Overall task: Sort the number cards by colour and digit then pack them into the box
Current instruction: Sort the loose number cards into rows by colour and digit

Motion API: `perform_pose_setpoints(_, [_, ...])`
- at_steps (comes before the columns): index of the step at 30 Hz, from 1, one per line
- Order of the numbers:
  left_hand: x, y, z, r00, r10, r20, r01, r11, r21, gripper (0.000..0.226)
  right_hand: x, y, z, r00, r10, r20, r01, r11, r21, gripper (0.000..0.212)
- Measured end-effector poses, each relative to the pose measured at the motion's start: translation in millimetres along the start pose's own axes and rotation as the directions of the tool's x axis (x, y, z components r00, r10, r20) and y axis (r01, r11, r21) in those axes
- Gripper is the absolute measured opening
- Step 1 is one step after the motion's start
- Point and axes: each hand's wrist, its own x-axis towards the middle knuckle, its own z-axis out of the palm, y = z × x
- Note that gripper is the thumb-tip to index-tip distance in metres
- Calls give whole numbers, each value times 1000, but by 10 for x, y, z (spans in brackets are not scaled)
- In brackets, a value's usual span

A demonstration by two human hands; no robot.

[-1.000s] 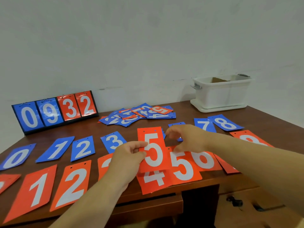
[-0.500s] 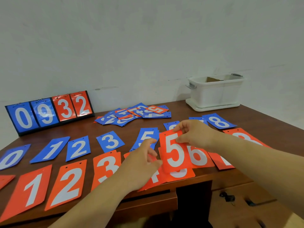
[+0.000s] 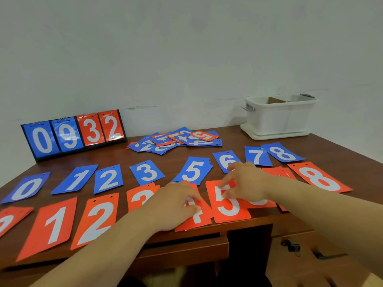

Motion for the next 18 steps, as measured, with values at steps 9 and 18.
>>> perform_pose_setpoints(9, [665,-437,-422,984,-145,-102,137,987,-82,41,500,100,-277,987,31,-156,21,947,321,30])
perform_pose_setpoints(18, [1796,-1452,-619,940,-313,-139,308,950,-55,60,1935,406,-625,976,167,-143,-121,951,284,53])
